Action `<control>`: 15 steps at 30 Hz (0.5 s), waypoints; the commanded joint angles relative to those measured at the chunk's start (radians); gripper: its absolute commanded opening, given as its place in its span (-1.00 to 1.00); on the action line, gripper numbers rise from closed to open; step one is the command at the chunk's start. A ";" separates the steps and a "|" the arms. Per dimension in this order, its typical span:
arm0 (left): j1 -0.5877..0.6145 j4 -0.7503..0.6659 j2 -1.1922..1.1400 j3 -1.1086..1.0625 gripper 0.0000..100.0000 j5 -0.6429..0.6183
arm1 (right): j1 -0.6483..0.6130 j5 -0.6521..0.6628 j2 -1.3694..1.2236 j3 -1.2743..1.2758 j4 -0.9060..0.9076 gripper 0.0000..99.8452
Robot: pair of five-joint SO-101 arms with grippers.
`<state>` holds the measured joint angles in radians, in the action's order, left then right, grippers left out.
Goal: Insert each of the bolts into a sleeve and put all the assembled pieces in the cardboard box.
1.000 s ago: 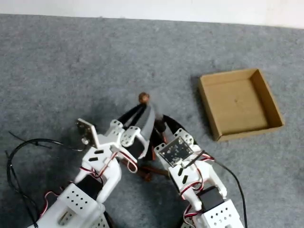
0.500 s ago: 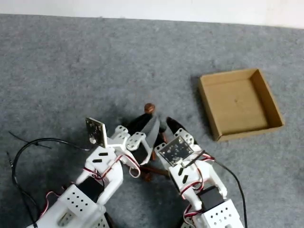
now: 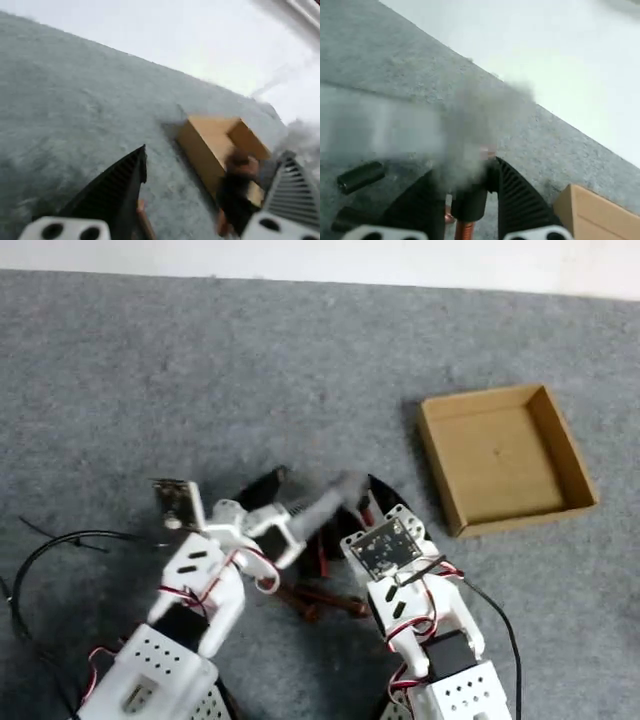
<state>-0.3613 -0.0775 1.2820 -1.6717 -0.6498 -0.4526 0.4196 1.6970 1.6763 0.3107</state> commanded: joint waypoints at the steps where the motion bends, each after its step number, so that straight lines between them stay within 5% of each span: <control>1: 0.133 -0.025 0.016 0.056 -0.30 -0.106 | 0.035 -0.012 0.012 0.154 -0.028 -0.99; 6: 0.274 -0.025 0.016 0.070 -0.47 -0.184 | 0.114 -0.012 0.008 0.154 -0.027 -0.99; 13: 0.346 -0.025 0.016 0.073 -0.99 -0.166 | 0.219 -0.012 0.010 0.154 0.074 -0.99; 15: 0.381 -0.025 0.016 0.074 -0.96 -0.118 | 0.251 -0.012 0.010 0.154 0.085 -0.99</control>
<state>-0.0422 -0.0806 1.2820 -1.6609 -0.8170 -0.2501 0.4196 1.6970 1.6763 0.3920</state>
